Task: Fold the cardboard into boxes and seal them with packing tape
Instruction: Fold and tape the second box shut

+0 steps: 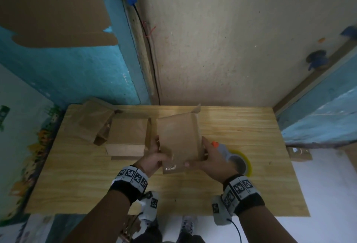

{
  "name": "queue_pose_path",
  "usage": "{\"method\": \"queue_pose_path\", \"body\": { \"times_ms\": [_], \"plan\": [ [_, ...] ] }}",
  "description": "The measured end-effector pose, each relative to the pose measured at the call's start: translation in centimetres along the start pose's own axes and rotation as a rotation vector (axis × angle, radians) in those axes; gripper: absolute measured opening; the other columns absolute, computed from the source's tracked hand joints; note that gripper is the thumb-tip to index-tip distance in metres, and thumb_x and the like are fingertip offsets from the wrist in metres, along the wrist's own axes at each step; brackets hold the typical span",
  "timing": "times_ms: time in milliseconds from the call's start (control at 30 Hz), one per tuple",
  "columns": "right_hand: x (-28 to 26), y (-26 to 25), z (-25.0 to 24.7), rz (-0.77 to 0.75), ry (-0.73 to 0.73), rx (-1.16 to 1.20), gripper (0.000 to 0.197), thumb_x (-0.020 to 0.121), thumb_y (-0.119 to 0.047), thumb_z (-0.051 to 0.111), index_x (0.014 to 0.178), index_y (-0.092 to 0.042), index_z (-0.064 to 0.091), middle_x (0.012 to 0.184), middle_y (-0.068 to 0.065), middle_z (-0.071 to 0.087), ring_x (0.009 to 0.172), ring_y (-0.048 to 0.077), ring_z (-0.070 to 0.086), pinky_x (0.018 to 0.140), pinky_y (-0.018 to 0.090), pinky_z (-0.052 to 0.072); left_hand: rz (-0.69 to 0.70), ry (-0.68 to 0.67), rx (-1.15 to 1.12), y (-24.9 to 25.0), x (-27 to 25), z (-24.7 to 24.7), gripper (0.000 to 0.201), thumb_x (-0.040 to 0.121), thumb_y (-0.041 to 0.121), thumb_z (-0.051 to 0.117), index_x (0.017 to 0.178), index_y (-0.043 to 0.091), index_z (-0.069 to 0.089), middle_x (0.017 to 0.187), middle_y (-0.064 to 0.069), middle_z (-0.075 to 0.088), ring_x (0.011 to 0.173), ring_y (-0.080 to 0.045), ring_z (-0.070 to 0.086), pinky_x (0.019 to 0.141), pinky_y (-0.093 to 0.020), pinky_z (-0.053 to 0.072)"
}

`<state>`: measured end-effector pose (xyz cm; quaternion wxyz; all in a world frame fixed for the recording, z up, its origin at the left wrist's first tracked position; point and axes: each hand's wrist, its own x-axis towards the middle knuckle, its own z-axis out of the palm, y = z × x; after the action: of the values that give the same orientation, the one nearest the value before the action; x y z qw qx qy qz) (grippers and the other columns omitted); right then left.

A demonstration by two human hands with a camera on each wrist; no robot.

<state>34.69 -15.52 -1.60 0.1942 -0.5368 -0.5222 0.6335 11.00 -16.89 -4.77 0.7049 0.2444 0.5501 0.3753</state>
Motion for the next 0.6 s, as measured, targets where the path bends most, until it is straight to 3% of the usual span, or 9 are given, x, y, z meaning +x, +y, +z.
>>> {"method": "queue_pose_path", "body": {
  "times_ms": [67,167,300,400,500,600],
  "plan": [
    [0.0,-0.2,0.0,-0.043,0.016,-0.028,0.095,0.080,-0.016,0.092,0.149,-0.043,0.033,0.119,-0.023,0.059,0.102,-0.012,0.060,0.075,0.007,0.052,0.008,-0.027,0.116,0.0,-0.1,0.2,0.099,0.069,-0.006,0.085,0.145,0.031,0.032,0.136,-0.002,0.062,0.125,-0.023,0.062,0.091,-0.040,0.059],
    [0.3,-0.1,0.5,-0.105,0.015,-0.093,0.096,0.082,-0.018,0.091,0.155,-0.041,0.034,0.117,-0.025,0.067,0.102,-0.021,0.062,0.076,0.002,0.050,0.099,-0.017,0.268,-0.5,-0.2,0.9,0.115,0.063,0.000,0.095,0.147,0.037,0.025,0.132,0.006,0.063,0.115,-0.004,0.065,0.086,-0.024,0.058],
    [0.2,-0.4,0.5,-0.121,0.029,-0.088,0.096,0.084,-0.014,0.089,0.157,-0.039,0.032,0.118,-0.025,0.065,0.104,-0.025,0.059,0.078,0.000,0.048,0.163,0.044,0.311,-0.9,-0.4,1.3,0.105,0.061,0.006,0.098,0.138,0.049,0.040,0.119,0.020,0.071,0.113,0.000,0.066,0.081,-0.017,0.056],
    [0.7,0.6,-0.4,-0.100,0.031,0.020,0.104,0.077,-0.007,0.093,0.158,-0.033,0.033,0.134,-0.010,0.063,0.122,0.002,0.064,0.087,0.019,0.060,0.171,0.058,0.306,-0.7,-0.4,0.9,0.112,0.062,0.022,0.099,0.152,0.045,0.037,0.125,0.020,0.069,0.122,-0.004,0.062,0.091,-0.022,0.055],
    [0.9,1.3,-0.8,-0.069,0.023,0.076,0.105,0.072,-0.009,0.097,0.152,-0.043,0.038,0.139,-0.004,0.065,0.129,0.020,0.063,0.095,0.037,0.063,0.171,0.050,0.249,-0.6,-0.6,1.3,0.120,0.066,0.025,0.098,0.157,0.050,0.024,0.132,0.014,0.068,0.124,-0.007,0.061,0.097,-0.028,0.054],
    [1.0,1.4,-0.5,-0.027,0.045,0.036,0.121,0.068,-0.027,0.100,0.162,-0.044,0.024,0.147,-0.003,0.060,0.136,0.023,0.059,0.091,0.035,0.063,0.216,0.090,0.296,-0.3,-0.9,2.0,0.100,0.064,0.025,0.099,0.142,0.045,0.041,0.128,0.014,0.069,0.124,-0.013,0.063,0.088,-0.024,0.058]
  ]
}}
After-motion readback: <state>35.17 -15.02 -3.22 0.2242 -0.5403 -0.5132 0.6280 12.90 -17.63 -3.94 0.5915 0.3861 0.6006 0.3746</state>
